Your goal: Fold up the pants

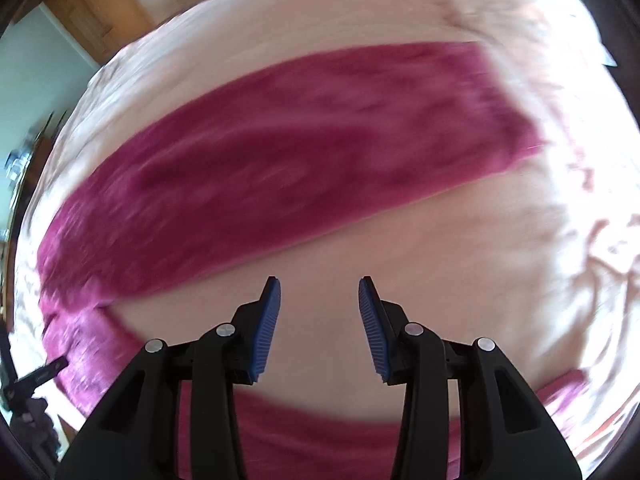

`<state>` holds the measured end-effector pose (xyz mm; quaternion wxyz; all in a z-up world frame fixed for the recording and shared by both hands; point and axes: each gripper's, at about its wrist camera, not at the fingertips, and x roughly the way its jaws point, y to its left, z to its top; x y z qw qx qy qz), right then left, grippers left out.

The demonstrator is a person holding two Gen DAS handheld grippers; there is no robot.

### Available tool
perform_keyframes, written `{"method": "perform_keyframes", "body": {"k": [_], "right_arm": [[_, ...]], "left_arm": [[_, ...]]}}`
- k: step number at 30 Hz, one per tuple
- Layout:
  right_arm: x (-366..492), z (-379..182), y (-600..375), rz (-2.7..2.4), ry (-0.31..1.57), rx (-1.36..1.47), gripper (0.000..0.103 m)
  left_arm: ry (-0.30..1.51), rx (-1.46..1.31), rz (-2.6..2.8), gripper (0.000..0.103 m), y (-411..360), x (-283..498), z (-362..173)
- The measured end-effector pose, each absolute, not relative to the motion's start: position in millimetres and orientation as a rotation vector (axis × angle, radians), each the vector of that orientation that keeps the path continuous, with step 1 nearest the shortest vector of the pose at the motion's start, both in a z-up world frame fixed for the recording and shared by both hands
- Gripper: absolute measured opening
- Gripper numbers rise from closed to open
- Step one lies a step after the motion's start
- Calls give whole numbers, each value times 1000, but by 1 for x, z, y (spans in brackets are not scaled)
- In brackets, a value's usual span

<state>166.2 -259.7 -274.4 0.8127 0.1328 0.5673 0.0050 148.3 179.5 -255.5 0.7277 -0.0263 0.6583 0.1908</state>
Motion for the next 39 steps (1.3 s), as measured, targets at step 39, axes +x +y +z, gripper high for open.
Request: {"method": "perform_keyframes", "body": {"k": [39], "right_arm": [[177, -279, -37, 123, 1343, 202, 43]], "left_arm": [[1370, -122, 218, 98, 399, 348, -291]]}}
